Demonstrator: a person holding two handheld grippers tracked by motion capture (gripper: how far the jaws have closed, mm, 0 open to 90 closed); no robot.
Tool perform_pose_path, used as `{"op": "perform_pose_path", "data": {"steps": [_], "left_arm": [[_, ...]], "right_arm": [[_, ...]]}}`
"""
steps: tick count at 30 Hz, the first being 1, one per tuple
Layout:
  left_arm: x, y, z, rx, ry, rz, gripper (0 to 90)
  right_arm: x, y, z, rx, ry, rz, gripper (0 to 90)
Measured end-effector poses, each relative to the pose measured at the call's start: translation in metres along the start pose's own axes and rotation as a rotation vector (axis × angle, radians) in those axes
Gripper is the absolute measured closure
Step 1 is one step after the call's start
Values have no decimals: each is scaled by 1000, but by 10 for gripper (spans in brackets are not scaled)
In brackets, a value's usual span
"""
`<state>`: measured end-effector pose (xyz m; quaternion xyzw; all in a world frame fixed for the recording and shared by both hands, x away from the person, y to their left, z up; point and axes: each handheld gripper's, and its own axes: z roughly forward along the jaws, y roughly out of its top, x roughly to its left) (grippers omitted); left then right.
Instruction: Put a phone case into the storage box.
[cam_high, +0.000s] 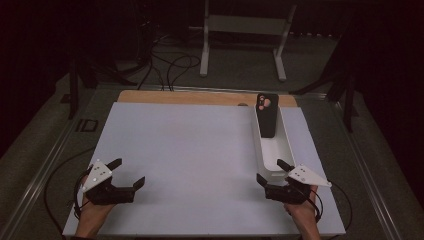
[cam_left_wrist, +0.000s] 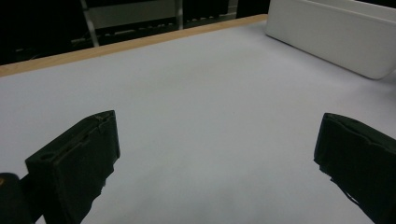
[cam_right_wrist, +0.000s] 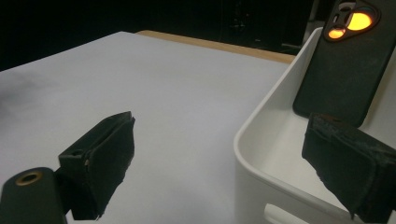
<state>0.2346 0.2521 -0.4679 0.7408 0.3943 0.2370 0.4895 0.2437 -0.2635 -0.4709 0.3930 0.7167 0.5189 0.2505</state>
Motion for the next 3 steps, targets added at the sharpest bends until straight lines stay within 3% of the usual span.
{"op": "perform_pose_path", "data": {"steps": [3], "left_arm": [[0,0,1,2,2,0,6]], "right_arm": [[0,0,1,-3,9,1,93]]}}
